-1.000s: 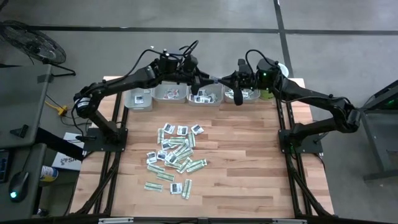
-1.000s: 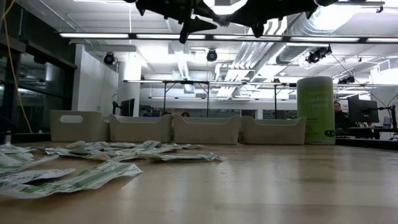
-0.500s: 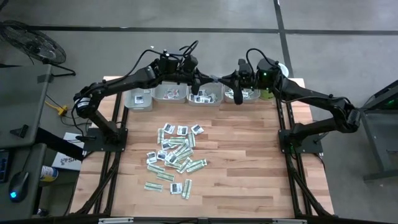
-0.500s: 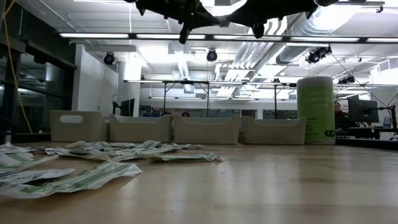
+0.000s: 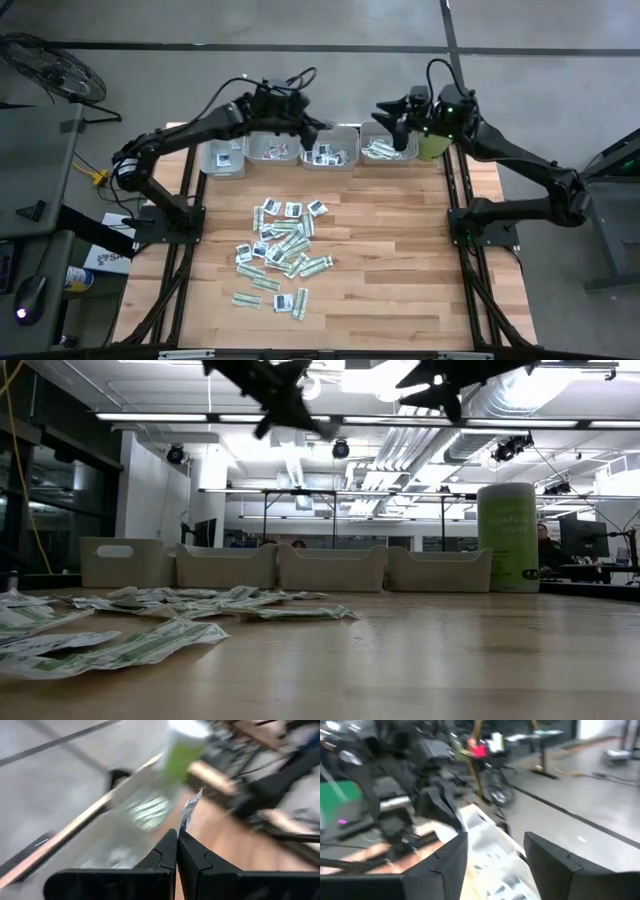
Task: Pick & Place First Aid Supplies
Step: Put the blue alcohol pad into the left gray bin
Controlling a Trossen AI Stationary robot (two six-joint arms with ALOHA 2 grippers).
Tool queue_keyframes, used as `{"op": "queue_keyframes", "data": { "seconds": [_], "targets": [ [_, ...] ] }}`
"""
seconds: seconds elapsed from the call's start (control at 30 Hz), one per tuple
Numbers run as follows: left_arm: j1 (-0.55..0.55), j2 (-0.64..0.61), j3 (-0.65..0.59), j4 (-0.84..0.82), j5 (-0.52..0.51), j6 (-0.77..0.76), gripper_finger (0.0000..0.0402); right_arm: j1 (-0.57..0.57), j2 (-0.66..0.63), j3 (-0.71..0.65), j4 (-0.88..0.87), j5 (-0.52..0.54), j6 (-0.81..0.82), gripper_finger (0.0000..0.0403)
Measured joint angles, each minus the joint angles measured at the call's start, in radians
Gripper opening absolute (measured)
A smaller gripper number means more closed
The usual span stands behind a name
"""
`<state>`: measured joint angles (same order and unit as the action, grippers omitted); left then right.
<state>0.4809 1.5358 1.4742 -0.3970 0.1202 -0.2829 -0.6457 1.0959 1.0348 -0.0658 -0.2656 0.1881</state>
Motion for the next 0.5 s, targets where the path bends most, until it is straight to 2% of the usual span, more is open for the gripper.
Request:
{"op": "queue_keyframes", "data": {
  "seconds": [0.1, 0.23, 0.33, 0.5],
  "targets": [
    [0.032, -0.031, -0.001, -0.148, -0.063, 0.017, 0.0001, -0.013, -0.038, 0.0, -0.096, 0.048, -0.033, 0.0199],
    [0.08, -0.075, -0.001, -0.276, -0.102, 0.024, 0.0, -0.017, -0.072, 0.0, -0.184, 0.061, -0.04, 0.0201],
    [0.119, -0.105, -0.03, -0.317, -0.125, 0.025, 0.0, -0.017, -0.09, 0.0, -0.235, 0.064, -0.055, 0.0201],
    [0.198, -0.178, -0.147, -0.331, -0.126, -0.013, 0.0, -0.017, -0.103, 0.0, -0.29, 0.101, -0.058, 0.0202]
  ]
}}
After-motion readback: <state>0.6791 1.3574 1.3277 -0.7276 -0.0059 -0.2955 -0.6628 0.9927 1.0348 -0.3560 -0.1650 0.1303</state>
